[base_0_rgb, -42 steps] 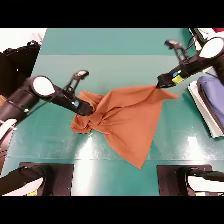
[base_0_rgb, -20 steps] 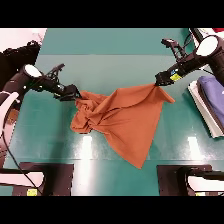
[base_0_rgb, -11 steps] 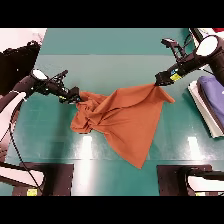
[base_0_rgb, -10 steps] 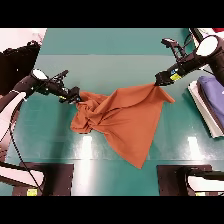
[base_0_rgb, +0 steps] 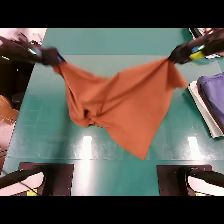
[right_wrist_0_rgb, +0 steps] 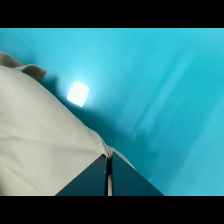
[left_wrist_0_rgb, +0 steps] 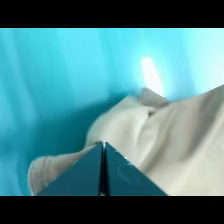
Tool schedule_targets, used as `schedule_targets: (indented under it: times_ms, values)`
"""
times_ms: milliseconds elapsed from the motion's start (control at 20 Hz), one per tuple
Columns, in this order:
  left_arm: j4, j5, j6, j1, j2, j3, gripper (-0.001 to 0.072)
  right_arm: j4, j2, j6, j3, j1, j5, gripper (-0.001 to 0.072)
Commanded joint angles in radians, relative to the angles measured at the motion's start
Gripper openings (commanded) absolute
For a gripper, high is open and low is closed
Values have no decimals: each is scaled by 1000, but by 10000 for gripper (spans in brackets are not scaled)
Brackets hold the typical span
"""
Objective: Fold the shirts.
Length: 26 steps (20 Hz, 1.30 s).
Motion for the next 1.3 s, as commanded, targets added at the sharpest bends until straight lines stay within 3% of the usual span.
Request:
schedule_targets:
  times_ms: [0,250,600,800,1000,1250]
  values:
    - [95,8,2,1,196,188,26,-10,90,-4,153,0,-32,13]
    - [109,8,2,0,376,407,26,-13,246,-5,261,0,-116,12]
    - [109,24,-2,0,398,539,25,-172,415,17,177,0,-231,12]
    - [108,8,-3,0,370,377,25,-219,265,17,295,0,-160,12]
    - [109,-58,-25,0,266,126,25,-219,73,17,137,0,-139,12]
    - [127,38,-9,0,27,-169,26,-214,-235,5,25,-8,-95,14]
